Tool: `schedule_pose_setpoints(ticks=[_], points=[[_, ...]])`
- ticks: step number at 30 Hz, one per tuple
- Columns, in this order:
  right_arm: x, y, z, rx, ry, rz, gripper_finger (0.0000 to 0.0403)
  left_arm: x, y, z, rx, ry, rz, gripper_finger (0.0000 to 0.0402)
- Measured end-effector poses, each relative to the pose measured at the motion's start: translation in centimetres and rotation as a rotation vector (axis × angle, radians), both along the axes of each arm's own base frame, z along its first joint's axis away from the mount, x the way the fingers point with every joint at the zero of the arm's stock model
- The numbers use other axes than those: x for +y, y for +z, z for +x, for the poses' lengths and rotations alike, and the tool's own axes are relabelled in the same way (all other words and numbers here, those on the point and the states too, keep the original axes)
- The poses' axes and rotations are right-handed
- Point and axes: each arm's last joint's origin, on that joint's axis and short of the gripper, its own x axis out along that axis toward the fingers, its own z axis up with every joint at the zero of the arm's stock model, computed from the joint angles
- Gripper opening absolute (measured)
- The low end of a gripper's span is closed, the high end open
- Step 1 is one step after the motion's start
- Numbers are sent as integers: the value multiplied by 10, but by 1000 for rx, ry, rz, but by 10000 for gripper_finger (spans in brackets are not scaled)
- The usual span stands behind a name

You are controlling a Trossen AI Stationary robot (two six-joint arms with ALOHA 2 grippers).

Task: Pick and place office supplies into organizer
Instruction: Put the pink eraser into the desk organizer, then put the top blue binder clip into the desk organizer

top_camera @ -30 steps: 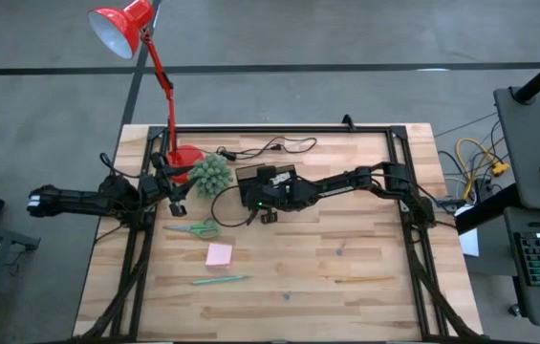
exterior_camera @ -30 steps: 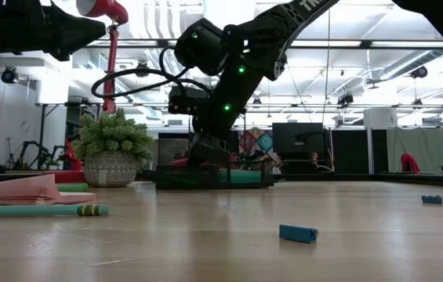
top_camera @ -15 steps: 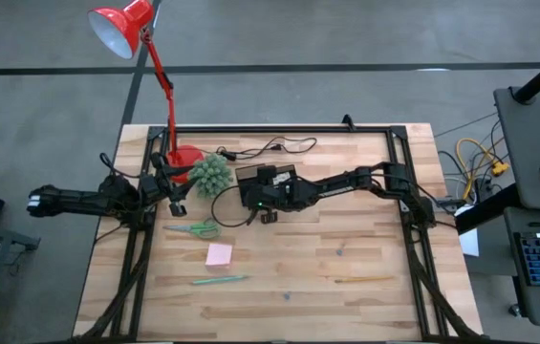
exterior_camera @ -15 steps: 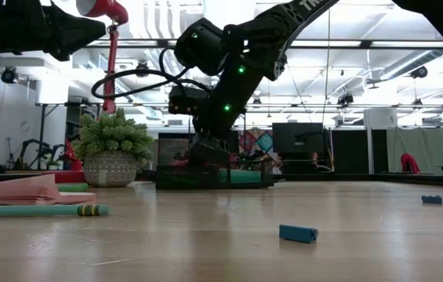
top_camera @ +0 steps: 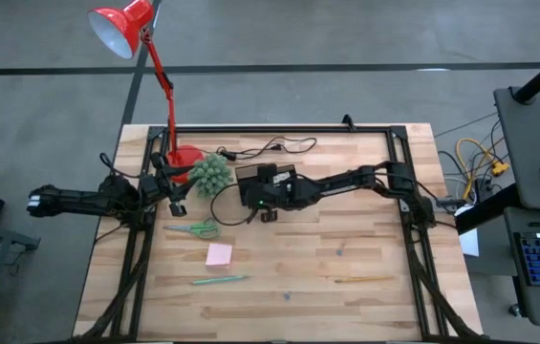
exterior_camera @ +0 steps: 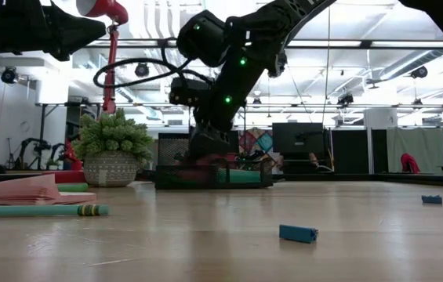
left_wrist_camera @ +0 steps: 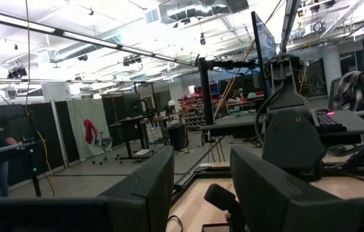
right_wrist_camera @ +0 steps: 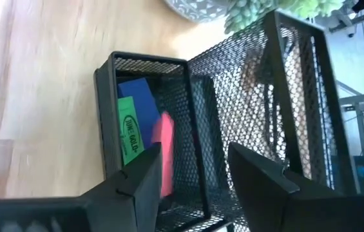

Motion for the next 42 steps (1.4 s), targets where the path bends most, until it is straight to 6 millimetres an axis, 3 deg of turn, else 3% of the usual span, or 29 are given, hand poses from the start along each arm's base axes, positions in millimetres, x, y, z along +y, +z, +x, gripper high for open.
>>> schedule_pose_setpoints(ticks=[17,21,25,33,42], points=[[4,19,-5,-54,-34,35,162,0,0,0,0,0,0,139],[9,35,-15,-102,-160,148,156,0,0,0,0,0,0,139],[18,56,-39,-97,-347,294,149,0,0,0,-1,0,0,139],[61,82,-84,-25,-609,504,150,0,0,0,-1,0,0,139],[116,77,-116,114,-780,559,146,0,0,0,-1,0,0,139]])
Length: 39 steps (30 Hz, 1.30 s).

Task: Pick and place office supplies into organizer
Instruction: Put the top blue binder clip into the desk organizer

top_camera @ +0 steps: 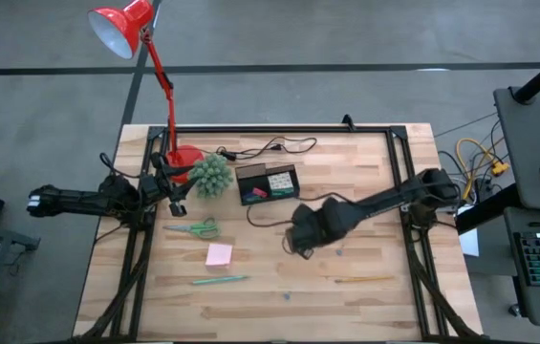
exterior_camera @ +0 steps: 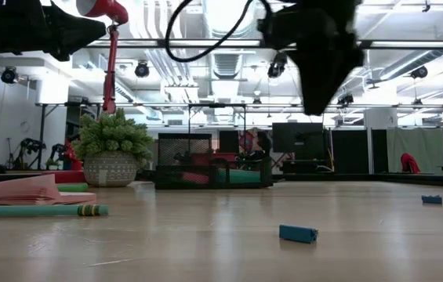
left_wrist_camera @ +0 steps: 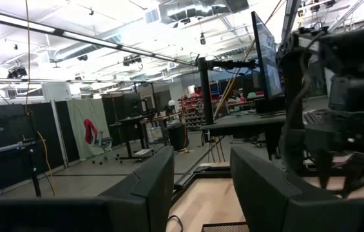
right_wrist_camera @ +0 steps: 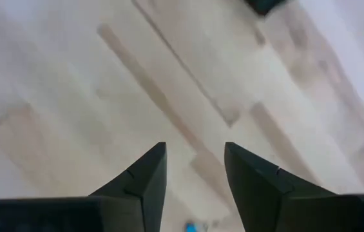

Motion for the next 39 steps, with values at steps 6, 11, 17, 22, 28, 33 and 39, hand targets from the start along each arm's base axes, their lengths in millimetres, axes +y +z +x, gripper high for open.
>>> schedule_pose_setpoints(ticks=[6,11,17,22,28,33,39], points=[[24,-9,-13,-5,-121,9,145,0,0,0,0,0,0,139],[34,-23,-28,39,-246,15,139,0,0,0,0,0,0,139],[40,-44,-46,163,-308,67,143,0,0,0,0,0,0,139],[39,-58,-57,212,-425,71,140,0,0,0,0,0,0,139],[39,-68,-66,202,-541,25,128,0,0,0,0,0,0,139],[40,-72,-69,205,-632,29,117,0,0,0,0,0,0,139],[40,-74,-65,97,-656,-5,109,0,0,0,0,0,0,139]])
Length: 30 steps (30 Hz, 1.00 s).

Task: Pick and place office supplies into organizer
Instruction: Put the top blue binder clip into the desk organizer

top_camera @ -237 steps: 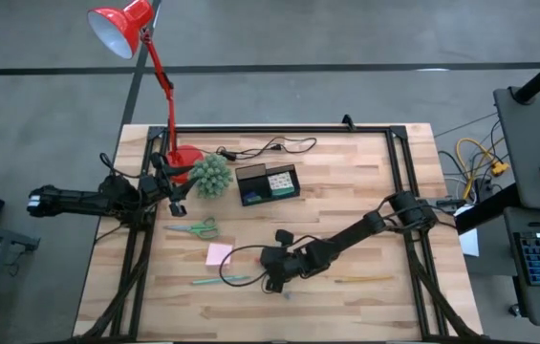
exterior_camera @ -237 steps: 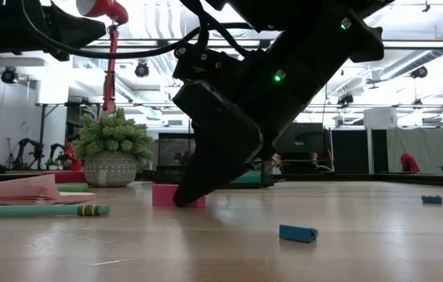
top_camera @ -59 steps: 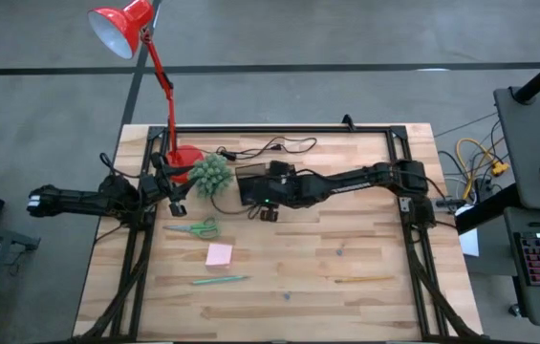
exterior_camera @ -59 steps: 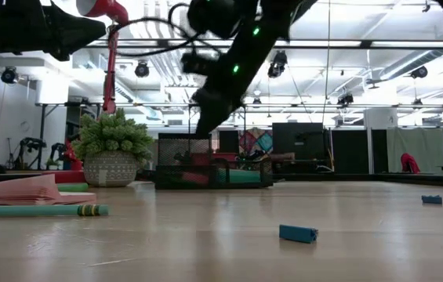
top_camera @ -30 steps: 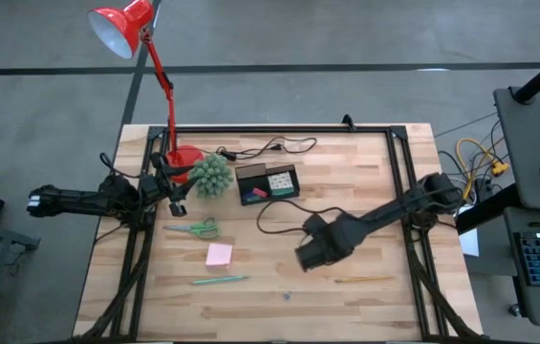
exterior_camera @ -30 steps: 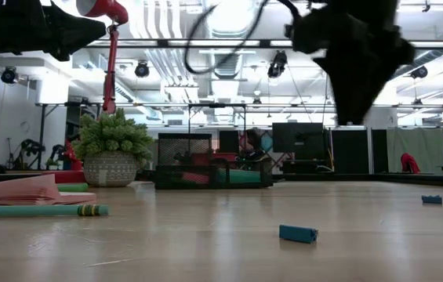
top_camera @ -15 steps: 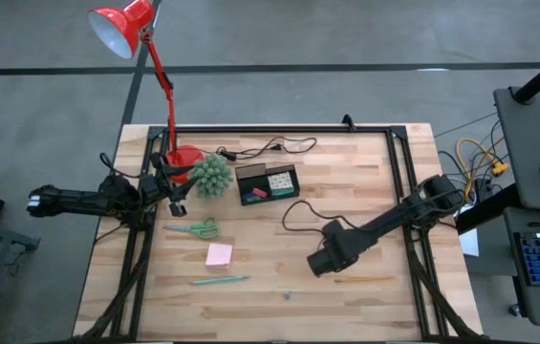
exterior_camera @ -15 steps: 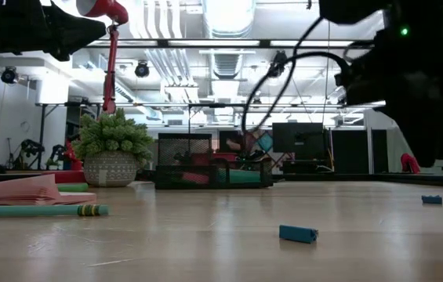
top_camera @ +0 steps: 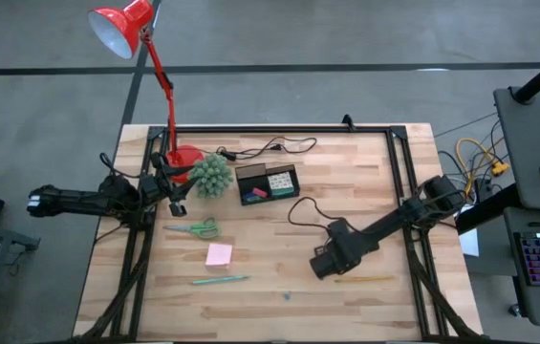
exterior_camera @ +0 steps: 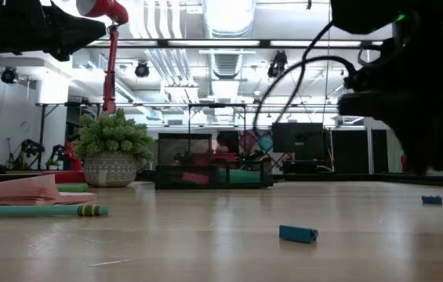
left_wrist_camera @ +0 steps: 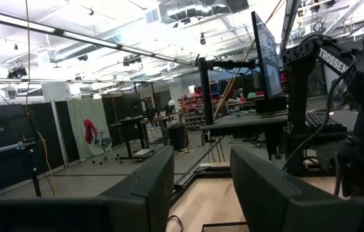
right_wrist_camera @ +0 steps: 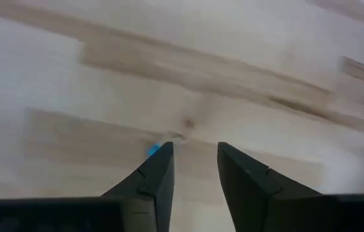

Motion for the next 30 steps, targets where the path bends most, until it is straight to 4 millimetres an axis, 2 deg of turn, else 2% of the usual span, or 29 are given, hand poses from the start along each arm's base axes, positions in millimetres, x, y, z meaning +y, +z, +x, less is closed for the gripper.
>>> schedule_pose_setpoints(ticks=[7,21,30], points=[[5,-4,7,-114,-14,13,111,0,0,0,0,0,0,139],[11,-15,-2,-143,-109,3,86,0,0,0,17,12,43,139],[14,-28,-17,-126,-155,-28,100,0,0,0,17,12,44,139]])
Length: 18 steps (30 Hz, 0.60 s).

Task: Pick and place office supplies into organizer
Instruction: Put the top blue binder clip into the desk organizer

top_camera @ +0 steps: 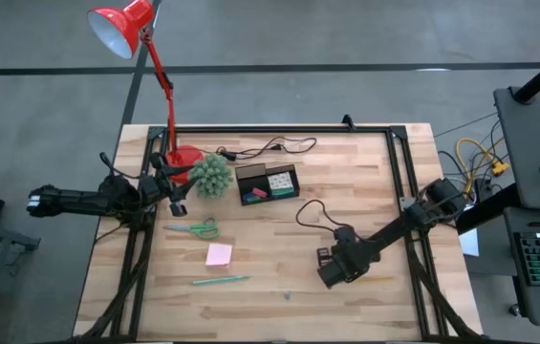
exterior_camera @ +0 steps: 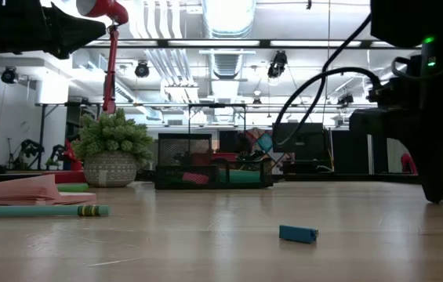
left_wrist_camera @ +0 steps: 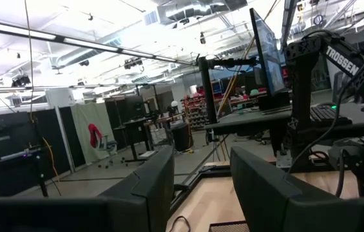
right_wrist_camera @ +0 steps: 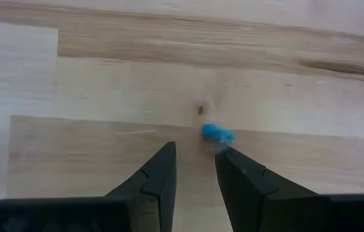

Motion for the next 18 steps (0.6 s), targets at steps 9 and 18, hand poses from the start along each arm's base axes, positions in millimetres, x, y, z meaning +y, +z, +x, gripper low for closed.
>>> schedule_pose_setpoints(ticks=[9,18], points=[[1,1,1,8,38,5,132,0,0,0,0,0,0,139],[2,12,3,59,136,-11,152,0,0,0,0,0,0,139]])
